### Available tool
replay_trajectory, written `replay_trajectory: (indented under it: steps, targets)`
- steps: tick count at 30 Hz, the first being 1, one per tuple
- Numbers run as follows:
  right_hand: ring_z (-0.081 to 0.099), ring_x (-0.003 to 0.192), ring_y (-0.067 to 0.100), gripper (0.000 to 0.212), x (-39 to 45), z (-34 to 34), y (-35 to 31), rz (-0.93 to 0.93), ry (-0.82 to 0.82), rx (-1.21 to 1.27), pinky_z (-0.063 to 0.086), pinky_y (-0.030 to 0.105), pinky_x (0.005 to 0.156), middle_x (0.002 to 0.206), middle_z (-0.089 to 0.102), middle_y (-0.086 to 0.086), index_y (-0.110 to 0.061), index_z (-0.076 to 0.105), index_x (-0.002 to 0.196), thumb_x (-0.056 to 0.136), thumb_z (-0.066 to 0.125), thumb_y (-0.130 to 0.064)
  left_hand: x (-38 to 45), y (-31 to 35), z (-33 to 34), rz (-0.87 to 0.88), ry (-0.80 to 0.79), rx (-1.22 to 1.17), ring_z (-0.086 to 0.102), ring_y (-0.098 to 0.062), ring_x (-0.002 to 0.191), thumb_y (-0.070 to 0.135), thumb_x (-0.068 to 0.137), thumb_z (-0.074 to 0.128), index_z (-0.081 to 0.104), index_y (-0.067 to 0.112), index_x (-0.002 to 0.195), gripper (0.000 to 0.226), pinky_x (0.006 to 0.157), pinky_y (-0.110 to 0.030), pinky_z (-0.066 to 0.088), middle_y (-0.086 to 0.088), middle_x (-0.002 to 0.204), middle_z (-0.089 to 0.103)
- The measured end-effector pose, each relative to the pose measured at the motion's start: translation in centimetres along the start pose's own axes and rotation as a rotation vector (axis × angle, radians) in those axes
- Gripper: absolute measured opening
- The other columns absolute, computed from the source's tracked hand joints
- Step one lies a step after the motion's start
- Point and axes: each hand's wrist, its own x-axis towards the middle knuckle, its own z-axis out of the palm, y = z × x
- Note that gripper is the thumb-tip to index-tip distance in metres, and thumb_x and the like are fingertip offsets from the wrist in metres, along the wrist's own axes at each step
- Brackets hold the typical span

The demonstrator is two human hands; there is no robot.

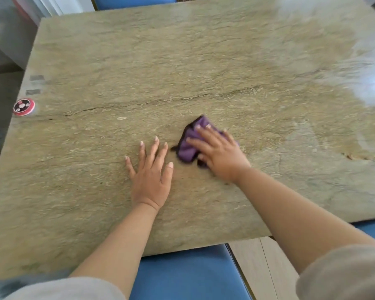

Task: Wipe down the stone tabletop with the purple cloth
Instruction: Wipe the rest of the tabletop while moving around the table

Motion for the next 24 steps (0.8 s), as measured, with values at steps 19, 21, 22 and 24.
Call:
replay_trajectory:
  steps: [19,21,22,24]
  targets:
    - [0.008,0.148,0.016,0.047,-12.2,3.6,-5.2,-0.362,-0.036,-0.094,0.008,0.047,0.117,0.159,0.015,-0.01,-0.043,0.027,0.146,0.099,0.032,-0.048,0.2,-0.9,-1.0,0.06,-0.018,-0.188,0.001,-0.016,0.149,0.035,0.092,0.019,0.046,0.037,0.138,0.053,0.114,-0.054,-0.013,0.007,0.159,0.021]
    - [0.008,0.147,0.016,0.049,-9.8,3.0,-4.1,-0.179,-0.001,-0.071,0.006,0.048,0.118,0.159,0.015,-0.009,-0.044,0.027,0.146,0.097,0.027,-0.049,0.4,-0.8,-0.6,0.048,-0.007,-0.116,0.001,-0.016,0.149,0.035,0.098,0.029,0.046,0.038,0.138,0.043,0.115,-0.057,-0.008,0.007,0.159,0.021]
    - [0.005,0.148,0.016,0.049,-8.4,2.5,-3.8,-0.077,0.024,-0.033,0.004,0.049,0.118,0.159,0.013,-0.009,-0.044,0.025,0.146,0.097,0.026,-0.049,0.4,-0.6,-0.4,0.038,0.007,-0.096,0.002,-0.017,0.149,0.035,0.099,0.033,0.046,0.038,0.138,0.041,0.115,-0.057,-0.007,0.007,0.159,0.022]
    - [-0.002,0.148,0.015,0.05,-6.1,1.5,-3.7,0.089,0.036,0.056,-0.004,0.05,0.118,0.16,0.007,-0.012,-0.046,0.022,0.146,0.097,0.032,-0.047,0.1,-0.1,-0.4,0.004,0.024,-0.091,0.004,-0.016,0.149,0.038,0.098,0.034,0.047,0.039,0.136,0.04,0.115,-0.056,-0.008,0.007,0.157,0.024]
